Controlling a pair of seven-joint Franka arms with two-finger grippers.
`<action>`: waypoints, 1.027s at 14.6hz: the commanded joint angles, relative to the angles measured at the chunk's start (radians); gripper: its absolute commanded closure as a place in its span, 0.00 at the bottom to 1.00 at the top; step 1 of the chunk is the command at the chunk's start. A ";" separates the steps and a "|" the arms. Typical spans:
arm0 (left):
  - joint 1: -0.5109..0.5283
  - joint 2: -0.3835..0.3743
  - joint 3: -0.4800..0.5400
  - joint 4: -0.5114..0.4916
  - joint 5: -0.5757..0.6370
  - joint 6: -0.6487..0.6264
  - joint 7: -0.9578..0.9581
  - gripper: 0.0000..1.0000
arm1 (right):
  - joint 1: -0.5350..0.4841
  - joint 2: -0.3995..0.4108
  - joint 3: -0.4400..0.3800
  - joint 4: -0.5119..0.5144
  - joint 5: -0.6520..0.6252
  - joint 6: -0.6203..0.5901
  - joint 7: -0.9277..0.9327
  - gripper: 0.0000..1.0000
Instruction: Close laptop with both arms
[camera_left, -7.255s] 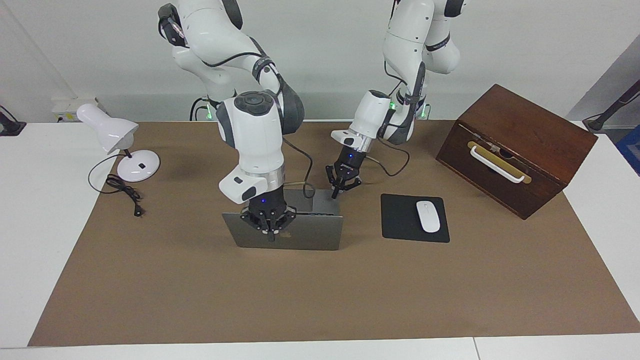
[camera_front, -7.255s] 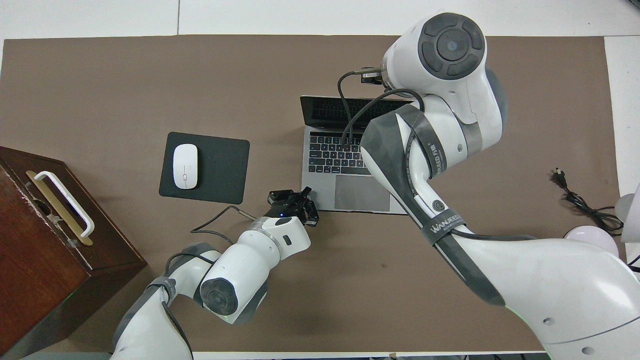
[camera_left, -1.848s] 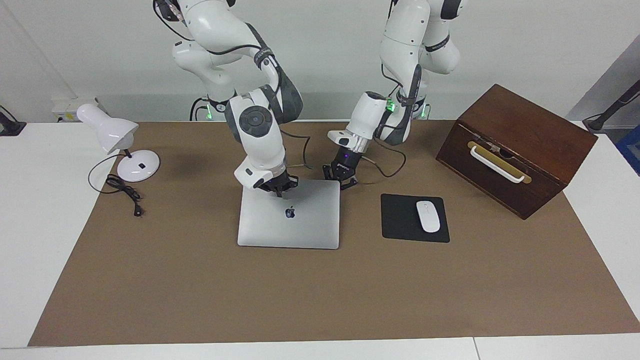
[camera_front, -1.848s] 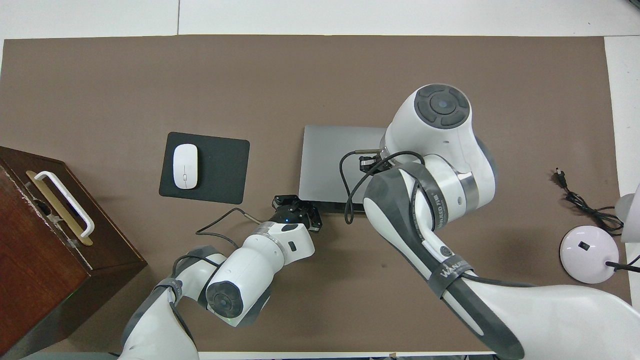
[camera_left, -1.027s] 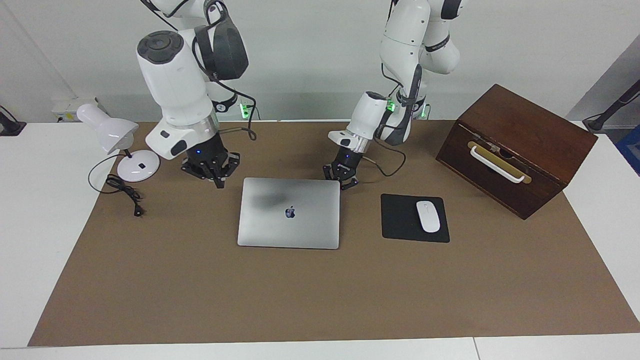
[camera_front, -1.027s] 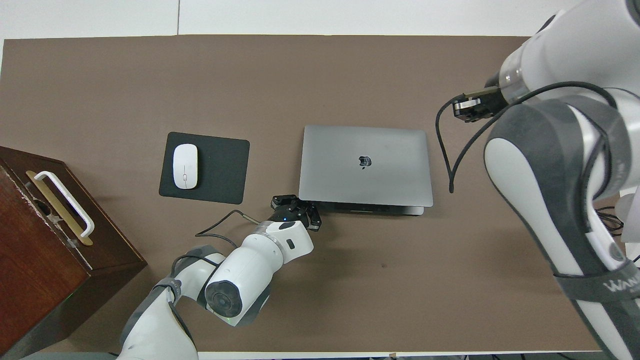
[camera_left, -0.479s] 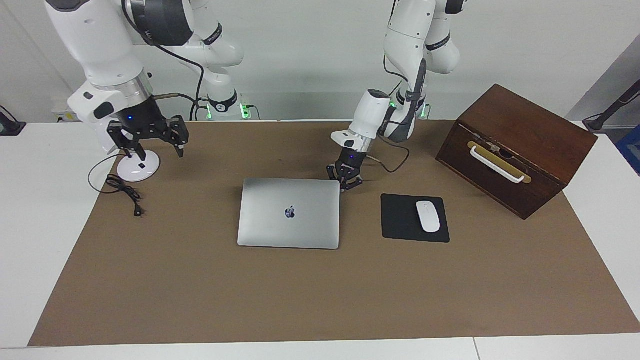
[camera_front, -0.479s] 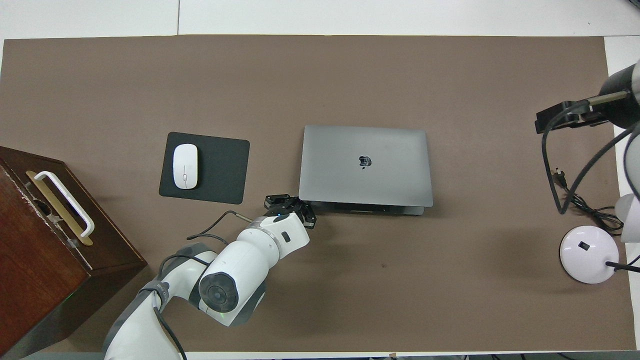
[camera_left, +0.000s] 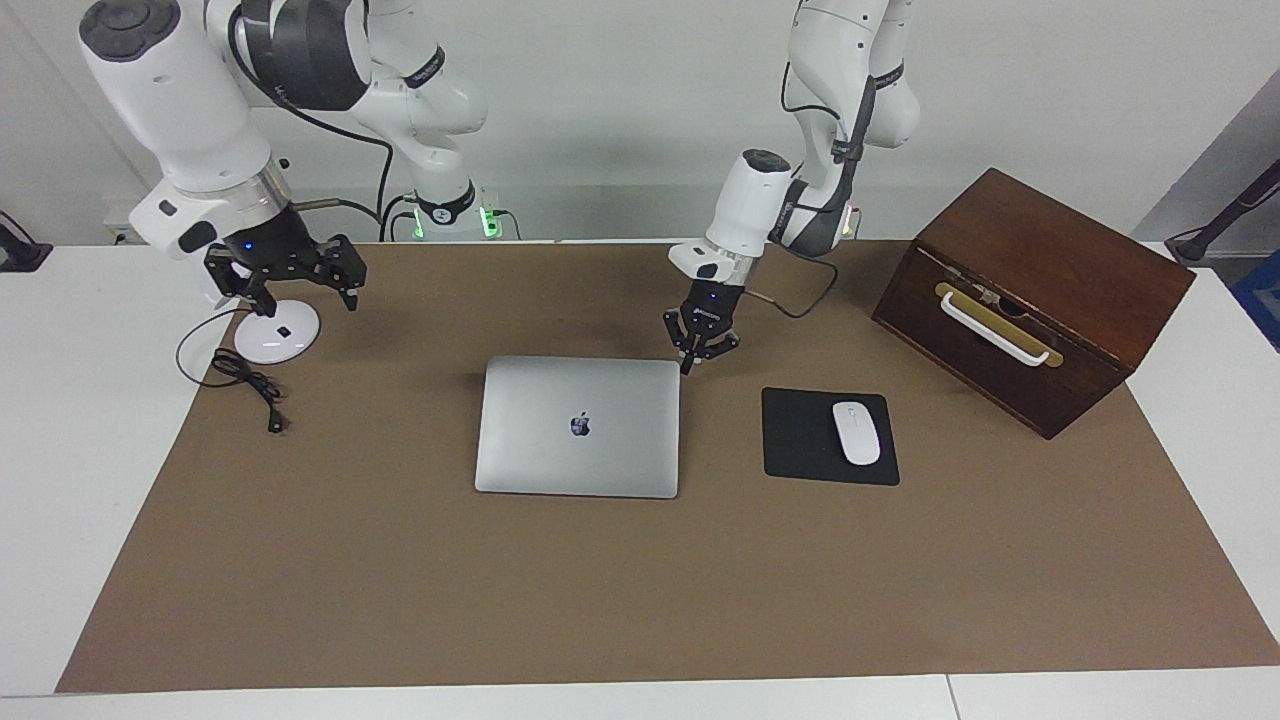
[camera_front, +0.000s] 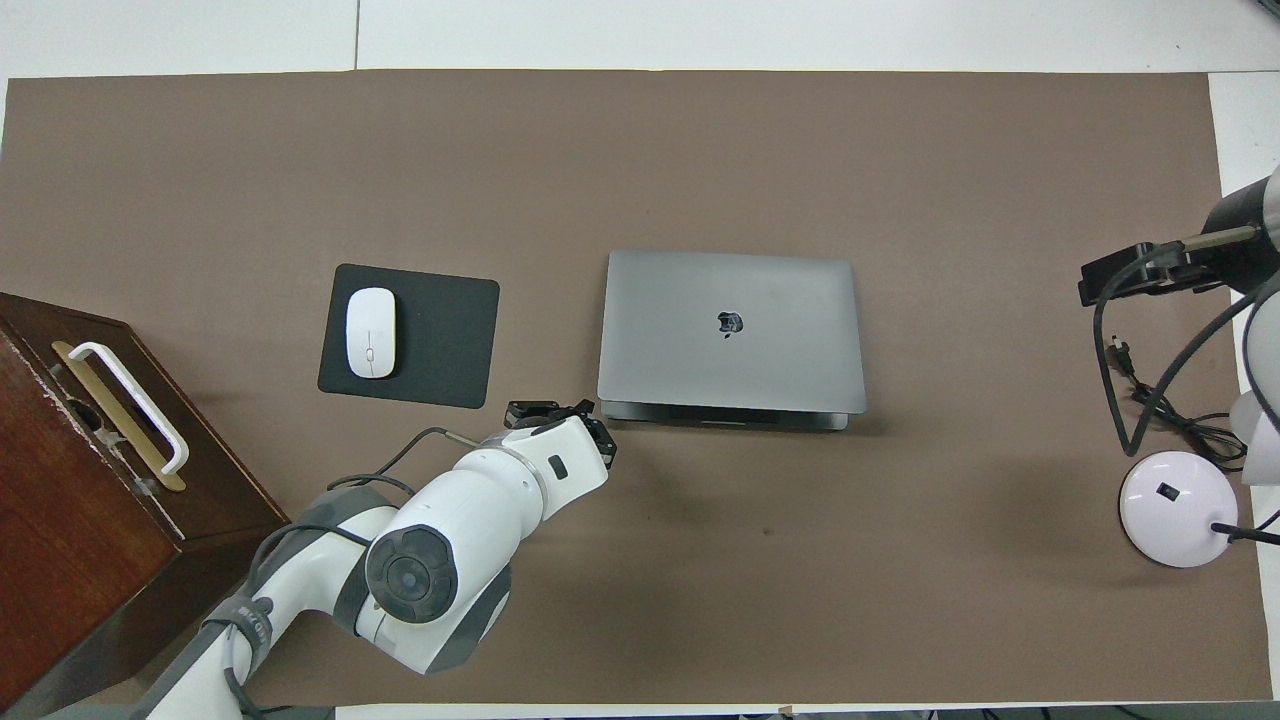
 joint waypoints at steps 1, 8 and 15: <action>0.015 -0.103 0.005 0.026 -0.008 -0.234 0.007 1.00 | -0.002 -0.043 0.004 -0.061 0.002 0.034 -0.006 0.00; 0.136 -0.191 0.005 0.191 -0.008 -0.686 0.063 1.00 | -0.089 -0.057 -0.001 -0.058 0.002 0.025 -0.047 0.00; 0.335 -0.188 0.005 0.417 -0.008 -0.995 0.188 1.00 | -0.085 -0.074 0.005 -0.087 0.000 0.043 -0.032 0.00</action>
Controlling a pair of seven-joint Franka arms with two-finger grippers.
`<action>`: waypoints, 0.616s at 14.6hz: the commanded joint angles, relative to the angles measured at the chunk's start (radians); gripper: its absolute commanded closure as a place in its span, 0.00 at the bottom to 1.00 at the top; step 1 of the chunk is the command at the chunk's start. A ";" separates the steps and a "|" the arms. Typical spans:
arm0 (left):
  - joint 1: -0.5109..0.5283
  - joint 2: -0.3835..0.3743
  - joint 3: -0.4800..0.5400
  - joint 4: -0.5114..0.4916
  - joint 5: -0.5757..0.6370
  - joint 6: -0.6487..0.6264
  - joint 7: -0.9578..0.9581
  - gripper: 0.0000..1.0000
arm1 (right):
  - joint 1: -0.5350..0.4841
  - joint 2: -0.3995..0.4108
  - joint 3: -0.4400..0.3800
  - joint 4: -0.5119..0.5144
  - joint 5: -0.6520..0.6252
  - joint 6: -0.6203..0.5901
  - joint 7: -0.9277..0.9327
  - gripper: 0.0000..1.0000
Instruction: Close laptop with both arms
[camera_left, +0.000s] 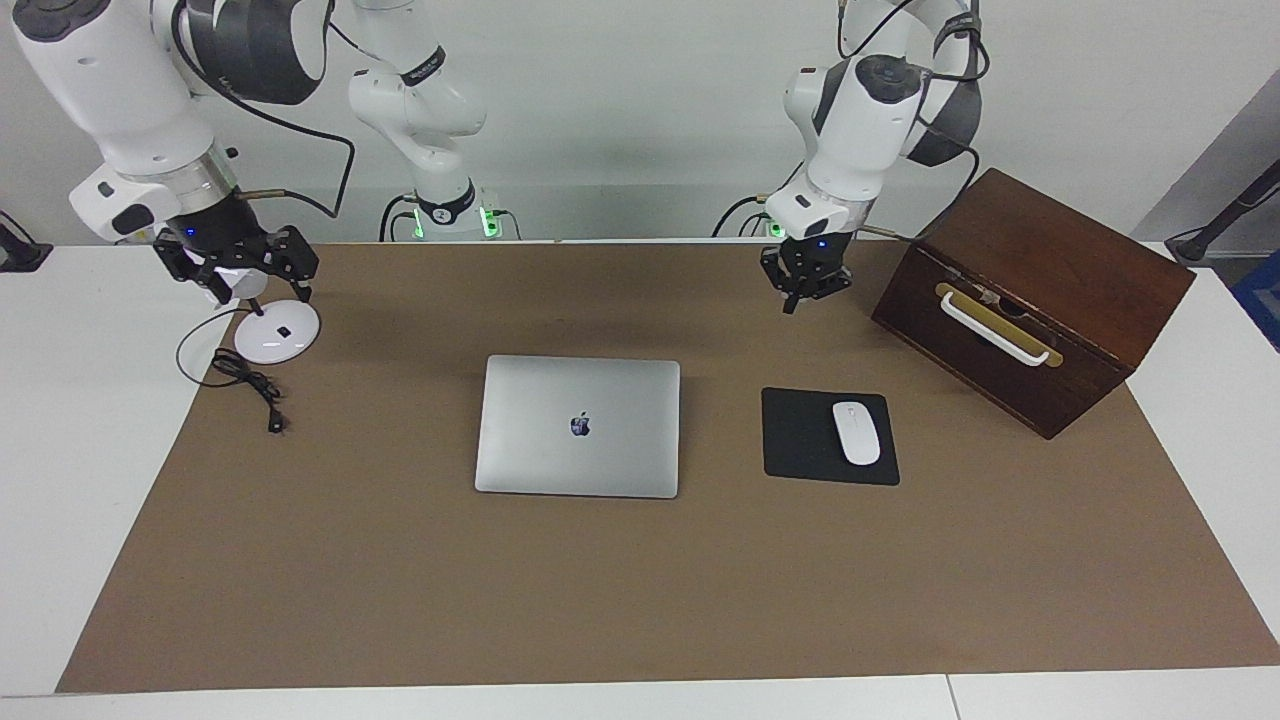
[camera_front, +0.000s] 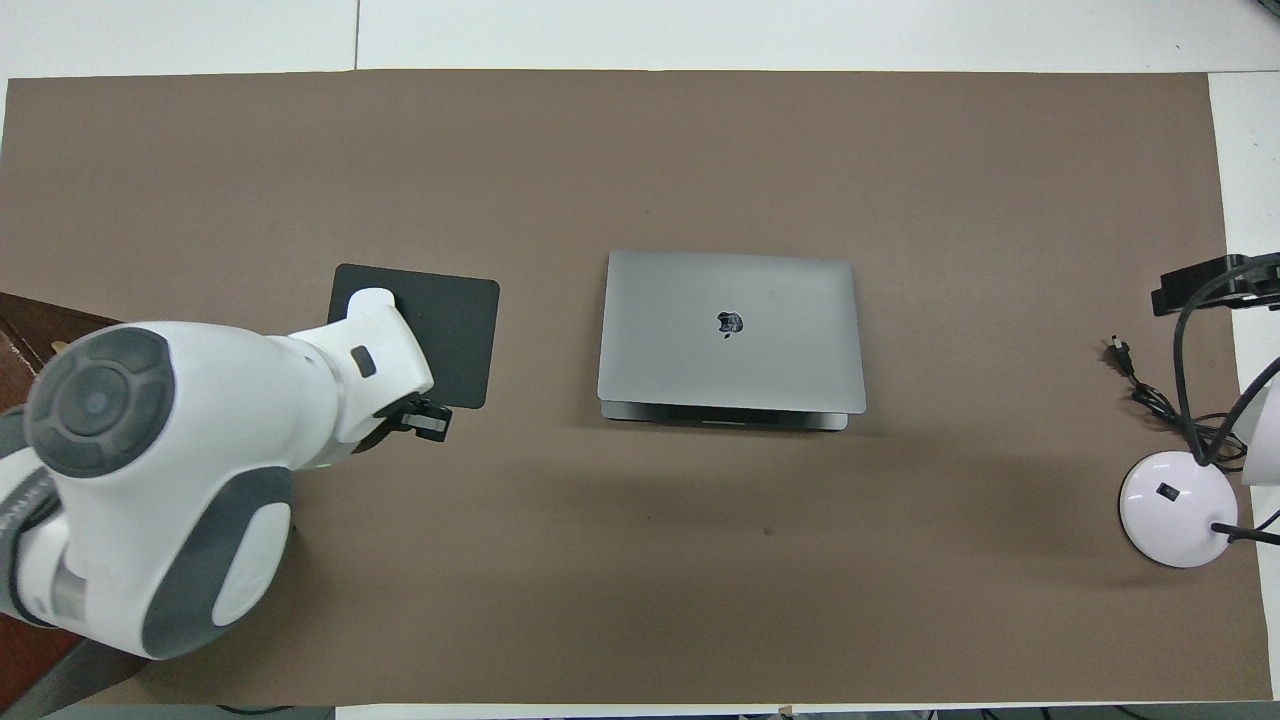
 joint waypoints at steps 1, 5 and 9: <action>0.089 0.004 -0.008 0.085 -0.007 -0.107 0.042 1.00 | 0.021 -0.044 0.010 -0.071 0.002 0.046 0.002 0.00; 0.178 0.007 -0.008 0.148 -0.007 -0.150 0.028 0.16 | 0.019 -0.049 0.010 -0.083 0.003 0.066 -0.009 0.00; 0.297 0.034 -0.010 0.243 -0.008 -0.181 0.019 0.00 | 0.021 -0.049 0.010 -0.083 0.003 0.068 -0.009 0.00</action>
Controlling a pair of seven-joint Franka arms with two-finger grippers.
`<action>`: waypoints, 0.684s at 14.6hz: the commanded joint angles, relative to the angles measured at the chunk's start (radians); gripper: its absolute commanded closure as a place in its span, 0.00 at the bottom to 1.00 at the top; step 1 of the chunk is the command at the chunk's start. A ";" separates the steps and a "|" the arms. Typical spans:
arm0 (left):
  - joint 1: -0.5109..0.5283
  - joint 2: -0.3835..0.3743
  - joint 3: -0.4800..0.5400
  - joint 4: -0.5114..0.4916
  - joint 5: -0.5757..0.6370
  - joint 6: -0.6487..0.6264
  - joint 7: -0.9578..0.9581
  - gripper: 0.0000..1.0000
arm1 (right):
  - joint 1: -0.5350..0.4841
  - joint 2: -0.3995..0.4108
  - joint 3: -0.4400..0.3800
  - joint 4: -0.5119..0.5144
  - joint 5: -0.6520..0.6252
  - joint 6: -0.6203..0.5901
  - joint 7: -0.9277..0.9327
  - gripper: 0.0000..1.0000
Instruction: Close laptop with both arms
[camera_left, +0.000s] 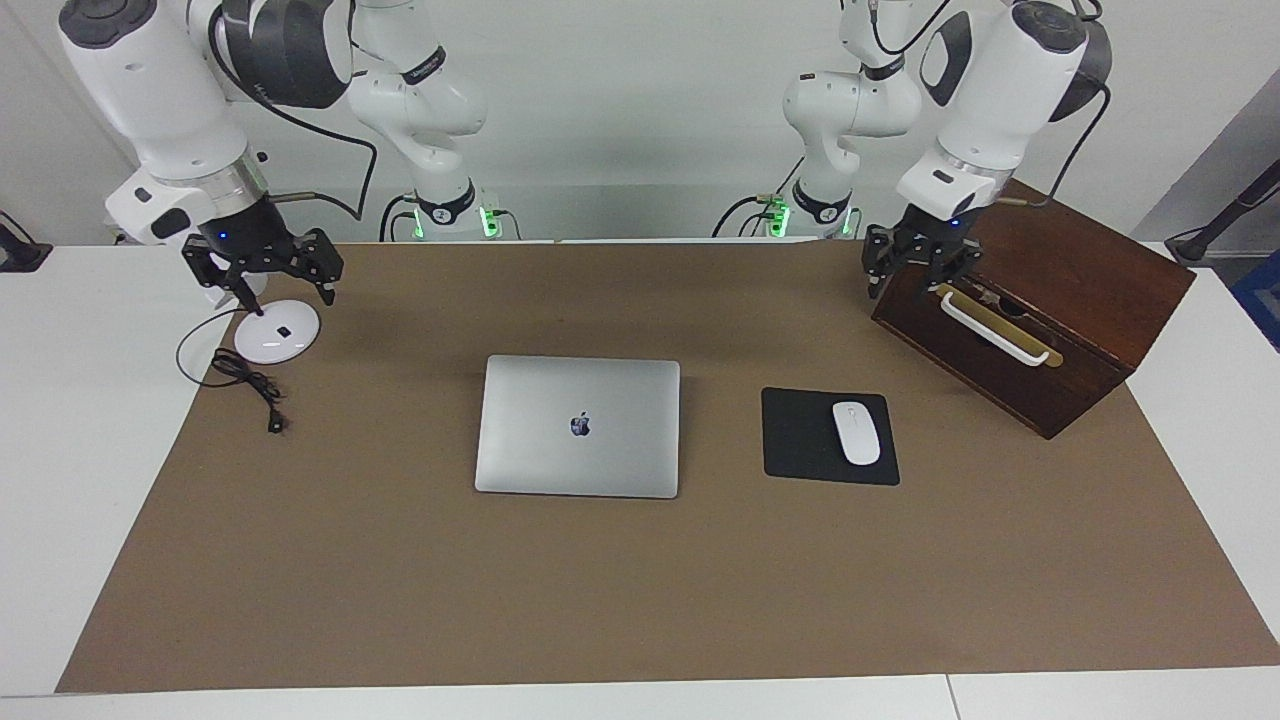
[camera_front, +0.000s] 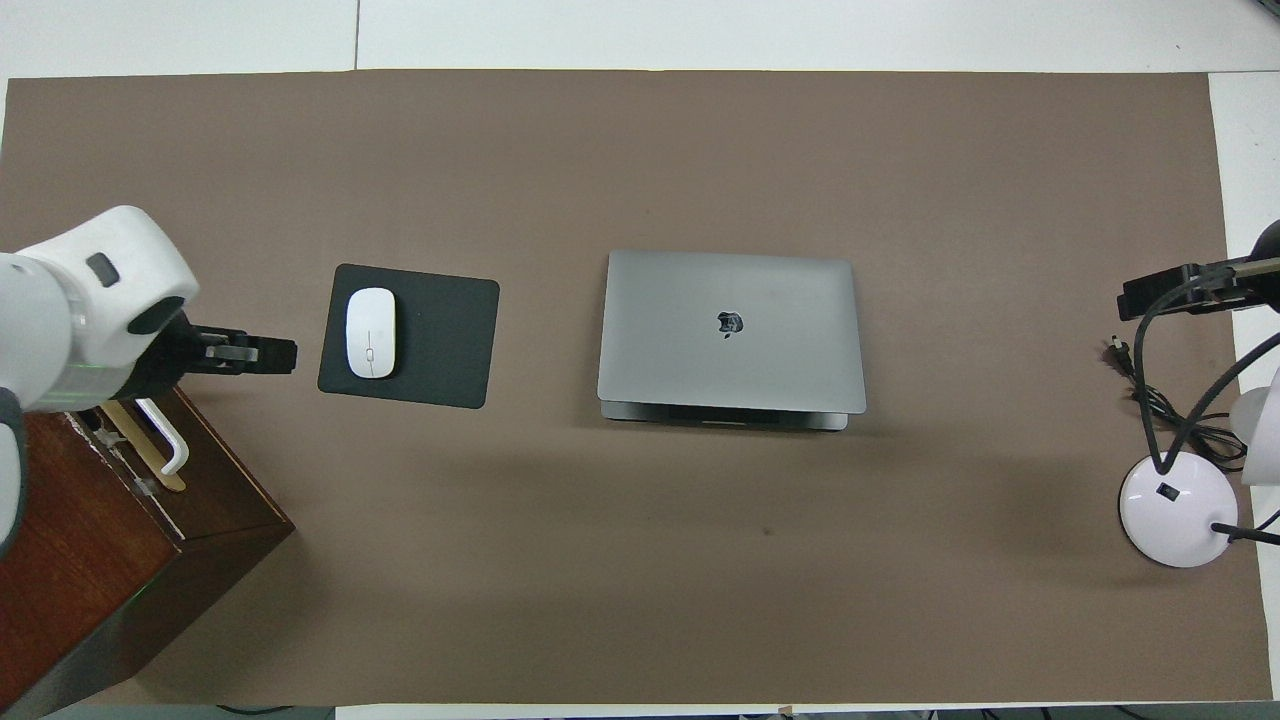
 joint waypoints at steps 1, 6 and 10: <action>0.083 0.050 -0.012 0.101 -0.004 -0.054 -0.008 0.00 | -0.004 -0.028 0.003 -0.037 0.004 0.026 -0.007 0.00; 0.113 0.074 -0.012 0.161 0.053 -0.070 0.003 0.00 | -0.009 -0.028 0.003 -0.034 0.006 0.026 -0.010 0.00; 0.125 0.088 -0.011 0.198 0.058 -0.097 0.003 0.00 | -0.020 -0.028 0.001 -0.026 0.006 0.024 -0.039 0.00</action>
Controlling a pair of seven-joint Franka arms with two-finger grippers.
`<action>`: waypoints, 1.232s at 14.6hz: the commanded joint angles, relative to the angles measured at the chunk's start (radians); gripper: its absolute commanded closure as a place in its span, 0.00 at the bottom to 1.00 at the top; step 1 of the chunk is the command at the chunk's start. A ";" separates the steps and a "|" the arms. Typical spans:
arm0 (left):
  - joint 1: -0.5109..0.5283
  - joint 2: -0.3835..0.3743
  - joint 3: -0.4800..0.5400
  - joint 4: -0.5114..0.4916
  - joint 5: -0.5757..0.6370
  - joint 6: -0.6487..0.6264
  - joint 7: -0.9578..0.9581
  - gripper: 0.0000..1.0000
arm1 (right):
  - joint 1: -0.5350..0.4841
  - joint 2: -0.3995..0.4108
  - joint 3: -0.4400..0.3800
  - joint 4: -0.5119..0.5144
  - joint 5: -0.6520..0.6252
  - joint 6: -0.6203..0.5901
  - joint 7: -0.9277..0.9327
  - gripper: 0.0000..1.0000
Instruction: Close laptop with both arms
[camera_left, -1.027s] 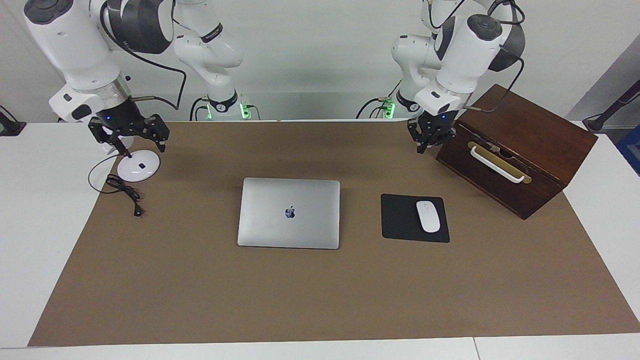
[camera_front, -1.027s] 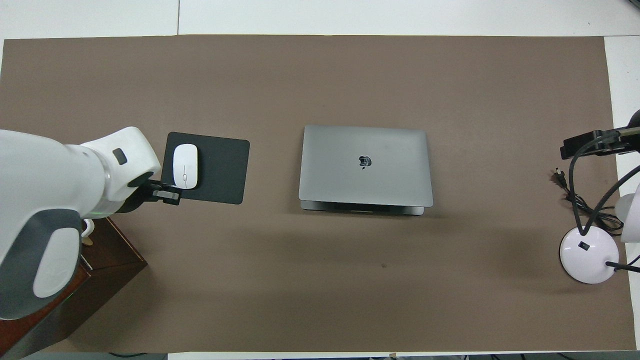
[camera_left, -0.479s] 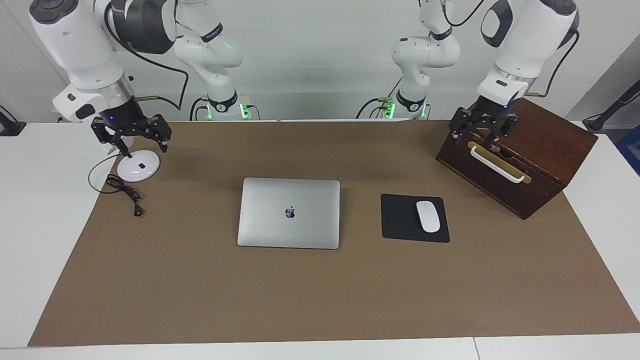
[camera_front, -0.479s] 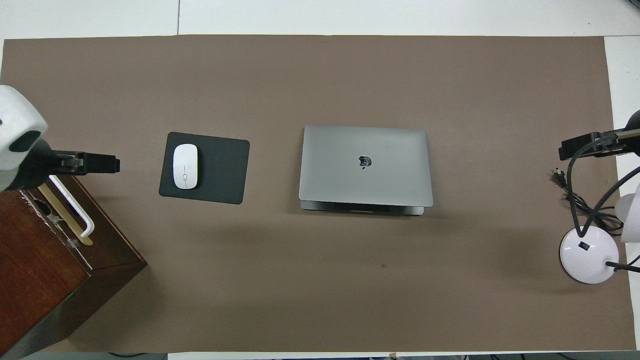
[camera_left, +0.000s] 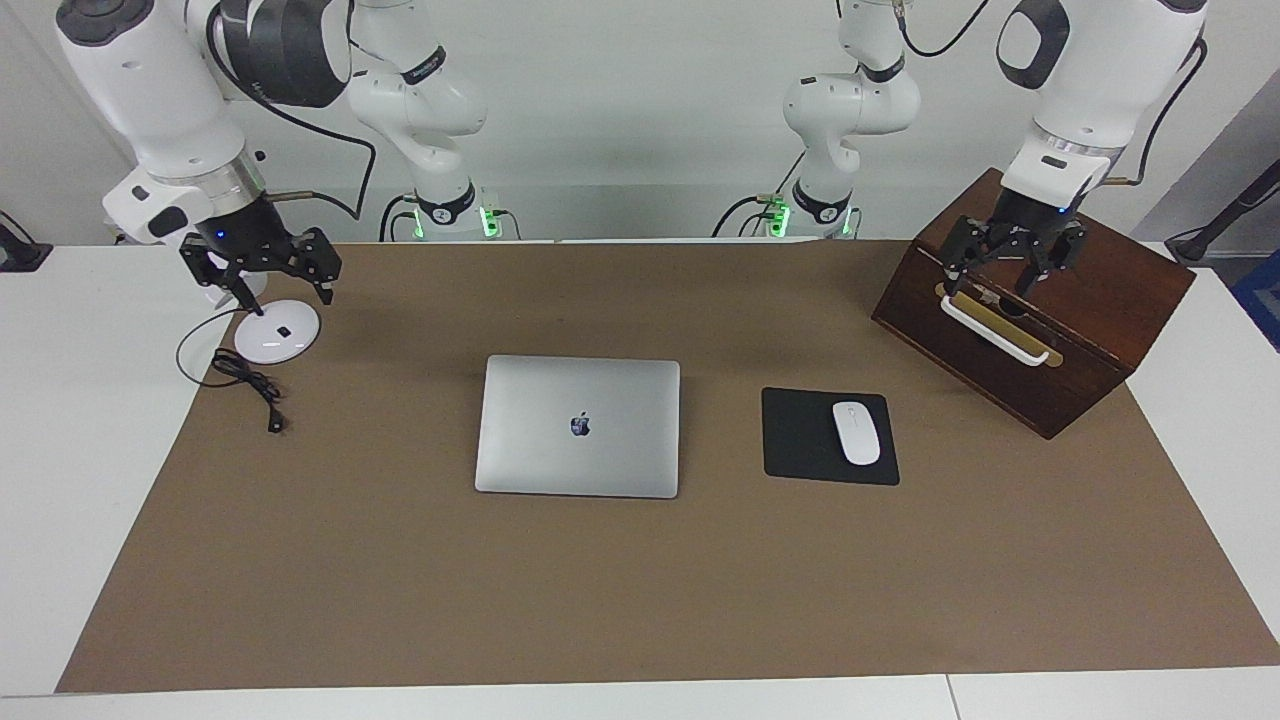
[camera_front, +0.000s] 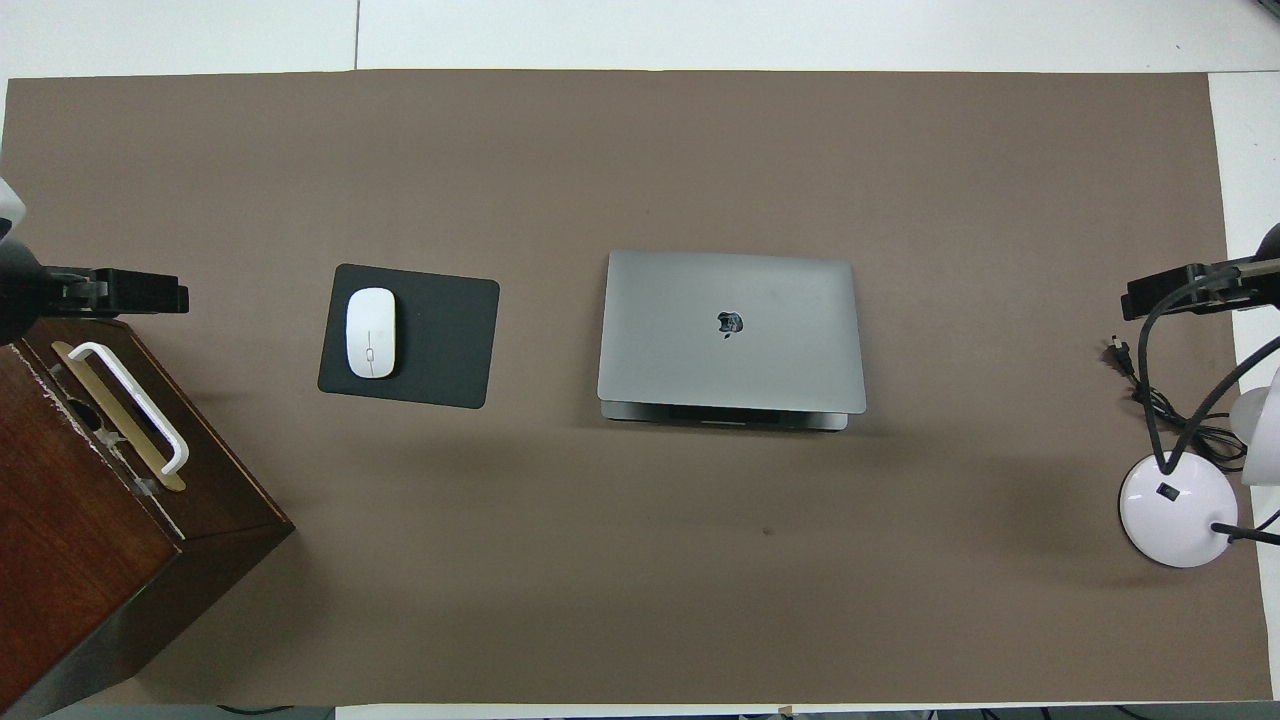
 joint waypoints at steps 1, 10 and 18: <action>0.036 0.034 -0.011 0.075 0.020 -0.064 0.001 0.00 | -0.019 -0.025 0.004 -0.024 0.006 0.024 -0.047 0.00; 0.053 0.103 -0.015 0.235 0.026 -0.252 0.001 0.00 | 0.197 -0.023 -0.221 -0.019 0.009 0.027 -0.049 0.00; 0.053 0.094 -0.015 0.226 0.026 -0.305 0.001 0.00 | 0.159 -0.025 -0.186 -0.021 0.009 0.033 -0.049 0.00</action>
